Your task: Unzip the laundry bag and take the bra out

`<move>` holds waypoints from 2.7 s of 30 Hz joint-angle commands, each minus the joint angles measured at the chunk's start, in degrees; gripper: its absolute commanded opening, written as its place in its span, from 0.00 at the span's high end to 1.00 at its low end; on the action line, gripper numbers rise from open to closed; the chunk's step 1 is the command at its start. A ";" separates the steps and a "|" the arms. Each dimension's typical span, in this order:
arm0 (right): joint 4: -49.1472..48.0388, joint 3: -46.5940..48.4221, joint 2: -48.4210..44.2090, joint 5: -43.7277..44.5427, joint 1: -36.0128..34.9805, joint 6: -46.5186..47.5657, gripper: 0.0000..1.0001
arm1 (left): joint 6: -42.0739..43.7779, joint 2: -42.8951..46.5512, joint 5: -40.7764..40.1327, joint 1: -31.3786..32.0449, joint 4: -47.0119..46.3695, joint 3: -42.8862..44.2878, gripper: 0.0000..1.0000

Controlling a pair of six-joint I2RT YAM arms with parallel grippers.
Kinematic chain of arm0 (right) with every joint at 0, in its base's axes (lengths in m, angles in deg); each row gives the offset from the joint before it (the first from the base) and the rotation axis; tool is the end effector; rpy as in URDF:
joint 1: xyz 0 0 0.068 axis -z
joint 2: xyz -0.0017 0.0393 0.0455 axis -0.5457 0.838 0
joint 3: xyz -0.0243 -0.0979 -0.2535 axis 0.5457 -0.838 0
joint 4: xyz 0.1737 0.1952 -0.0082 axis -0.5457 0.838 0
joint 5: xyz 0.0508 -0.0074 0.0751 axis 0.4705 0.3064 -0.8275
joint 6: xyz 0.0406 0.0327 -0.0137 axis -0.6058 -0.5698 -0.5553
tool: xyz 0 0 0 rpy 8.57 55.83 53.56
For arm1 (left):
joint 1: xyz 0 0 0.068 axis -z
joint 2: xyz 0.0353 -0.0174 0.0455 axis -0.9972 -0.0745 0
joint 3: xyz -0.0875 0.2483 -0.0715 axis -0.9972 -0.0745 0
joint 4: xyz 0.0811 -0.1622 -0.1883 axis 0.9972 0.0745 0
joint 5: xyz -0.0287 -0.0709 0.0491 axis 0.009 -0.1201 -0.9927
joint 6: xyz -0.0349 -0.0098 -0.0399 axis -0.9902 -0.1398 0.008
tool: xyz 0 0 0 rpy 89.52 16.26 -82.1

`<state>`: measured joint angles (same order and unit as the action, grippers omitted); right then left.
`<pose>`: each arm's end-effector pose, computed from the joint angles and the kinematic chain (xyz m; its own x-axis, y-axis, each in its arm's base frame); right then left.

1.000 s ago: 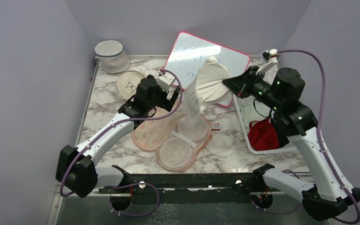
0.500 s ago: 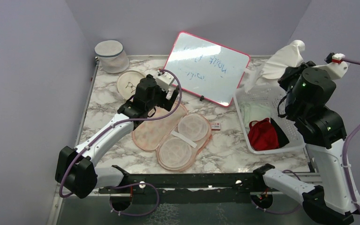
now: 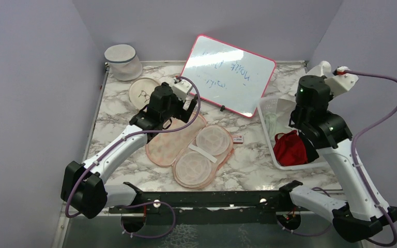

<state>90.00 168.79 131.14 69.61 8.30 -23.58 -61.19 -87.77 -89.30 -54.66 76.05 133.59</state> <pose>0.1665 0.0424 0.4549 0.0858 0.3446 -0.9348 0.6161 0.7190 0.3215 0.2504 -0.1486 0.3104 -0.2907 0.2899 -0.9118 0.5039 0.8565 0.1116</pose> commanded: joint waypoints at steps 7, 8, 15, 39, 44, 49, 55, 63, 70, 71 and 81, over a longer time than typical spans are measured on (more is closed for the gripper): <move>0.20 -10.92 4.04 -3.22 5.39 -19.89 0.99 | -0.64 -0.32 -0.35 -0.39 0.49 2.23 0.04; -0.22 -12.23 4.72 -5.62 7.87 -20.85 0.99 | -0.64 -0.29 -0.41 -0.39 0.51 2.23 0.04; -0.51 -23.46 1.51 -13.13 17.38 -28.08 0.99 | -0.72 -0.49 -0.11 -0.40 0.61 2.28 0.04; 2.57 -47.26 -1.74 -14.09 18.76 -46.73 0.79 | -1.09 -0.63 0.53 -0.57 0.94 2.66 0.04; 6.84 -40.40 -6.63 -9.73 18.71 -42.89 0.52 | -1.13 -0.63 0.61 -0.65 0.98 2.75 0.04; 2.11 -36.76 -12.26 -7.55 18.71 -32.04 0.49 | -1.39 -0.50 1.03 -1.01 0.94 2.81 0.04; -5.42 -39.47 -16.31 -10.47 18.71 -21.60 0.37 | -1.39 -0.63 0.72 -1.19 0.98 2.66 0.04; -34.57 -44.43 -22.81 -64.91 18.76 18.02 0.19 | -1.27 -1.07 0.68 -1.19 0.95 2.72 0.04; -42.70 -44.33 -12.13 -107.48 18.68 16.46 0.15 | -1.14 -1.80 0.16 -1.44 1.15 2.73 0.04; -43.56 -45.06 -10.71 -110.77 18.52 15.78 0.15 | -1.01 -2.00 0.12 -1.45 1.13 2.75 0.04; -38.97 -50.10 -8.14 -108.01 6.81 19.44 0.11 | -0.11 -6.13 -2.65 -1.63 1.83 2.99 0.01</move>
<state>50.22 119.14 123.23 -36.37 19.20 -6.47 -61.93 -92.01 -89.54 -55.80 77.58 134.57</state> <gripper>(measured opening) 0.883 0.986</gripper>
